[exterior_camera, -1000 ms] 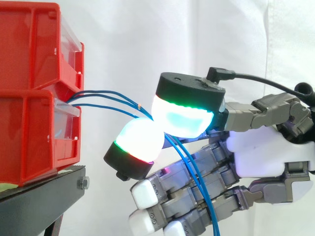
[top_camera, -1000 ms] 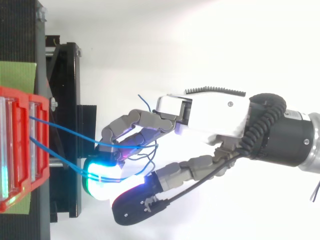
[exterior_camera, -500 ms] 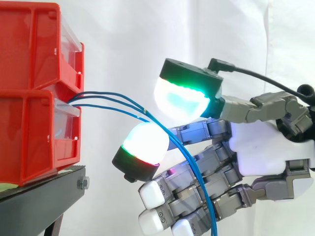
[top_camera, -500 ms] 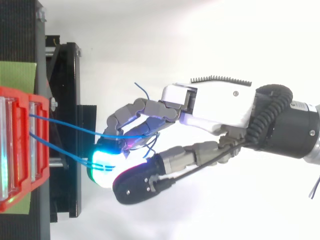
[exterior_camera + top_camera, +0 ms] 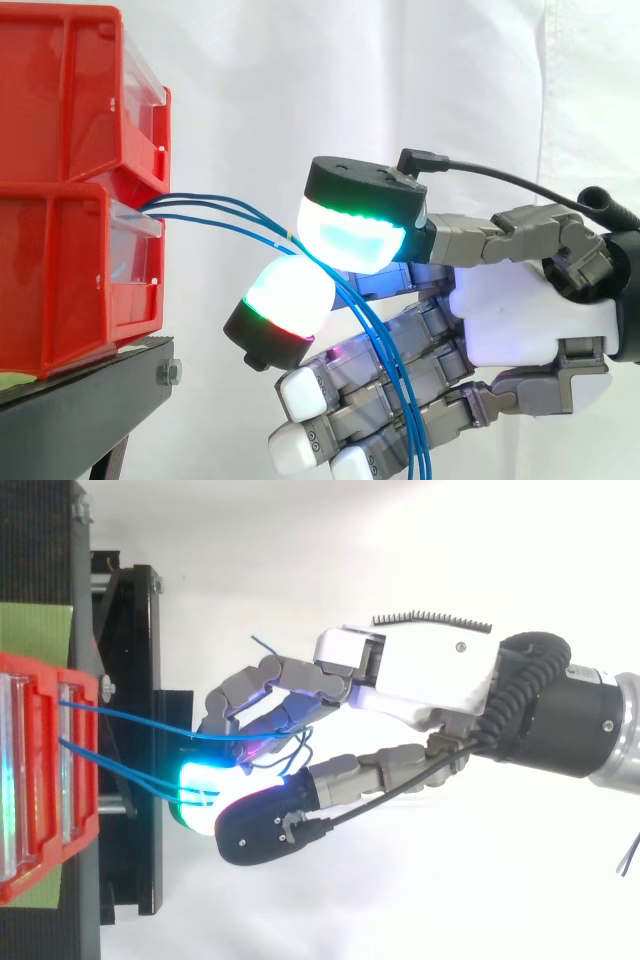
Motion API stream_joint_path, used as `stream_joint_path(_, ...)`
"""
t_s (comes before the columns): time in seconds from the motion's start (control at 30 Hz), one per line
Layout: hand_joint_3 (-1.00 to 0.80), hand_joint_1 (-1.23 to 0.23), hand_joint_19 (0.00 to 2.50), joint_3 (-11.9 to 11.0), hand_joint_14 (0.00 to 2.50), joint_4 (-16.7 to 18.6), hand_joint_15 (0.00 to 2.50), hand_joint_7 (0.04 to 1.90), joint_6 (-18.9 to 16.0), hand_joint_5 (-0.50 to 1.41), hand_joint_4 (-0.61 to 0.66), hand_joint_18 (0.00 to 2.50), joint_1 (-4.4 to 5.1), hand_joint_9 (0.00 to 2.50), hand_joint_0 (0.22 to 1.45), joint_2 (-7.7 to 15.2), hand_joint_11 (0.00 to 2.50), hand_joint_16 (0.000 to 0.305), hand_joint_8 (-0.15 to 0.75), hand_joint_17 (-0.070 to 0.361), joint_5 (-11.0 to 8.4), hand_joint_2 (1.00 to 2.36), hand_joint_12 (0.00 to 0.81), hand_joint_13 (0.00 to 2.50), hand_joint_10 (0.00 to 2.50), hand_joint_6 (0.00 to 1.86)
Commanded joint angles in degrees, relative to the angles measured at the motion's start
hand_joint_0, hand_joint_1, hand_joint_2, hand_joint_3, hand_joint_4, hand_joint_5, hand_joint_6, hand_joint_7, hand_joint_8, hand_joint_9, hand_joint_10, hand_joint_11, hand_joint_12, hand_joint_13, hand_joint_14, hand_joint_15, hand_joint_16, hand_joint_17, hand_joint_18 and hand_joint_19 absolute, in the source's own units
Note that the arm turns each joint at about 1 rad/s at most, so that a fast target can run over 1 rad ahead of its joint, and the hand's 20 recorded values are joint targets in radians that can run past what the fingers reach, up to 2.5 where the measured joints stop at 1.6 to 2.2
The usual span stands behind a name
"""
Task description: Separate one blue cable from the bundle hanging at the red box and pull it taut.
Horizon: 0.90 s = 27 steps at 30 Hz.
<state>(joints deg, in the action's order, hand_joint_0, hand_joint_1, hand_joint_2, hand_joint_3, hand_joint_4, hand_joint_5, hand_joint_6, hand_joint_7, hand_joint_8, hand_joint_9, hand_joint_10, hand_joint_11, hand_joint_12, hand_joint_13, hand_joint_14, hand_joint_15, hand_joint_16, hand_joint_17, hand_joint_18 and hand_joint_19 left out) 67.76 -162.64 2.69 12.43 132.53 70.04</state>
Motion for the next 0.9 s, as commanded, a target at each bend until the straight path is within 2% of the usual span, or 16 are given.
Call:
stream_joint_path(0.0,-0.34,-0.73,0.47,0.0,0.01,0.6,0.33,0.88,0.5,-0.24,0.1,0.65,-0.04,0.77,0.68,0.1,0.68,0.041,0.287,0.093,0.01,1.02,0.327,0.71,0.02,0.91)
stream_joint_path(0.13,-0.48,-0.8,0.46,0.0,0.01,1.0,0.34,0.86,1.2,-0.24,0.11,0.65,-0.12,0.76,0.75,0.0,0.68,0.042,0.266,0.094,0.01,1.0,0.321,0.71,0.02,0.91)
stream_joint_path(0.23,-0.5,-0.84,0.45,0.0,0.01,1.0,0.33,0.89,1.6,-0.24,0.09,0.66,-0.21,0.77,0.76,0.0,0.69,0.042,0.258,0.094,0.01,1.0,0.317,0.72,0.02,0.9)
stream_joint_path(0.37,-0.5,-0.85,0.46,0.0,0.01,1.1,0.35,0.88,2.1,-0.23,0.09,0.66,-0.3,0.79,0.68,0.0,0.7,0.042,0.253,0.094,0.01,1.0,0.311,0.72,0.02,0.9)
stream_joint_path(0.47,-0.5,-0.78,0.48,0.0,0.01,1.1,0.36,0.86,2.2,-0.23,0.13,0.66,-0.39,0.79,0.53,0.1,0.68,0.045,0.267,0.101,0.01,1.0,0.331,0.72,0.02,0.9)
stream_joint_path(0.57,-0.5,-0.67,0.49,0.0,0.01,1.1,0.36,0.83,2.2,-0.23,0.15,0.67,-0.47,0.8,0.5,0.0,0.68,0.047,0.288,0.106,0.01,1.0,0.347,0.72,0.02,0.89)
stream_joint_path(0.6,-0.5,-0.57,0.5,0.0,0.01,1.1,0.35,0.84,2.2,-0.23,0.15,0.67,-0.47,0.82,0.5,0.0,0.67,0.047,0.292,0.106,0.09,1.0,0.35,0.73,0.02,0.89)
stream_joint_path(0.67,-0.5,-0.46,0.53,0.0,0.01,1.1,0.36,0.88,2.2,-0.23,0.14,0.67,-0.47,0.82,0.55,0.0,0.66,0.045,0.286,0.102,0.09,1.0,0.341,0.72,0.02,0.88)
stream_joint_path(0.77,-0.48,-0.48,0.55,0.1,0.02,1.3,0.37,0.95,2.2,-0.23,0.11,0.68,-0.47,0.82,0.62,0.0,0.68,0.044,0.279,0.099,0.01,1.0,0.336,0.73,0.02,0.87)
stream_joint_path(0.87,-0.34,-0.54,0.55,0.0,0.01,1.3,0.38,0.94,2.2,-0.24,0.13,0.7,-0.47,0.8,0.63,0.0,0.69,0.045,0.291,0.101,0.01,1.01,0.338,0.74,0.02,0.9)
